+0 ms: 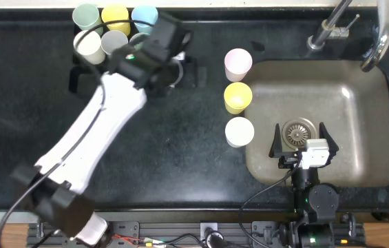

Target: Store Cups

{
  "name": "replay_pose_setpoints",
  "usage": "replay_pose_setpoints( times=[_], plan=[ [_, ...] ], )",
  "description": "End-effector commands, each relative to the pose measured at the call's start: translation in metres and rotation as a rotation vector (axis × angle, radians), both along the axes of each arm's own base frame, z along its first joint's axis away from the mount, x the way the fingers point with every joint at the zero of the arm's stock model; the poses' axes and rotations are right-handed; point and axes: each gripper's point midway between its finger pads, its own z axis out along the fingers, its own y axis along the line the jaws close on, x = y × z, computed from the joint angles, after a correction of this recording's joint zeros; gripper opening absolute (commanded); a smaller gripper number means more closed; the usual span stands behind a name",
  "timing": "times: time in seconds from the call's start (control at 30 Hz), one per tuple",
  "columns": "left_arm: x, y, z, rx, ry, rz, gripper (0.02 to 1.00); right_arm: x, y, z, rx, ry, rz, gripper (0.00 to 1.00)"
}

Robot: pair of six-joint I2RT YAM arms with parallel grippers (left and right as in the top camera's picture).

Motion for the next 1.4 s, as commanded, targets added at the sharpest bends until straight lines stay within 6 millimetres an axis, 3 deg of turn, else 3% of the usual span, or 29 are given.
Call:
replay_pose_setpoints(
  times=[0.03,0.17,0.57,0.73,1.4],
  plan=[
    [0.017,-0.018,0.02,0.063,-0.073,0.018,1.0,0.0,0.0,-0.003,0.009,-0.002,0.0,0.993],
    [0.024,-0.037,0.021,0.058,-0.085,-0.017,1.0,0.0,0.0,-0.003,0.009,-0.002,0.0,0.996],
    [0.043,-0.051,-0.01,0.088,-0.061,-0.032,1.0,0.0,0.0,-0.003,0.009,-0.002,0.0,0.998],
    [0.049,-0.066,-0.022,0.101,-0.084,-0.08,1.0,0.0,0.0,-0.003,0.009,-0.002,0.0,0.996],
    [0.065,-0.082,-0.073,0.112,-0.049,-0.084,1.0,0.0,0.0,-0.003,0.009,-0.002,0.0,0.996]
  ],
)
